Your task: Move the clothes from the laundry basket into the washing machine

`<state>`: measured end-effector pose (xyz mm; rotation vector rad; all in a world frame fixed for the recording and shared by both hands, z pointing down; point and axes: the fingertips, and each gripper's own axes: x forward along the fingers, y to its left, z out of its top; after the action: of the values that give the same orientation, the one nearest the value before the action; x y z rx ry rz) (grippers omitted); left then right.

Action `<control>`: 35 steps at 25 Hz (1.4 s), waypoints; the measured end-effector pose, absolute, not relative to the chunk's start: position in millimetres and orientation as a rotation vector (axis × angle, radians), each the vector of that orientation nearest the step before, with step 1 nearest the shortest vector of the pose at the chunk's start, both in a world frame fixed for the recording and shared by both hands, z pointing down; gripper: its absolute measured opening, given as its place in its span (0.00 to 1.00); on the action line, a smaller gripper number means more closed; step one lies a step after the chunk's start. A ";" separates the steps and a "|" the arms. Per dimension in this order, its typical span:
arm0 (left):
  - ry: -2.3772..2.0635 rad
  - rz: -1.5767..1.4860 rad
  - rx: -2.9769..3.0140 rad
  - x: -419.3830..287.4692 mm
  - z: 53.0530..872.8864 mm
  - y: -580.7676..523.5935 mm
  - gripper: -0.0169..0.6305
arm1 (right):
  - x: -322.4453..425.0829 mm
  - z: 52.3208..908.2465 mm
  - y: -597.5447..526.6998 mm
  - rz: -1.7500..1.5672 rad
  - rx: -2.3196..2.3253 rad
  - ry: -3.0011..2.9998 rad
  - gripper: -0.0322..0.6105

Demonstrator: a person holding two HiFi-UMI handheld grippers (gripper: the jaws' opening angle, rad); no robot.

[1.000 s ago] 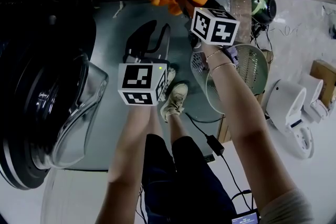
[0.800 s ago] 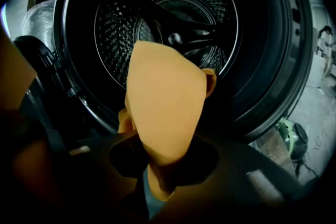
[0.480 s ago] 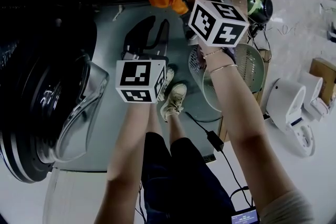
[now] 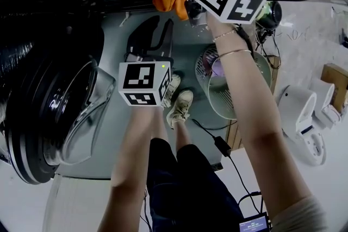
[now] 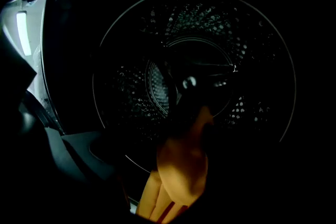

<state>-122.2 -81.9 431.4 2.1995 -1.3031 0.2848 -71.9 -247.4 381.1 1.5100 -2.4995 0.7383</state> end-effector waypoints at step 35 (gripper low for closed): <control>-1.307 0.299 2.181 -130.7 446.4 -79.6 0.21 | -63.7 457.1 -203.0 0.865 1.521 -2.267 0.14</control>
<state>-130.7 -79.6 446.4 2.1806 -1.3067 0.2991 -63.7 -203.0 457.1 1.5214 -2.2668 0.8651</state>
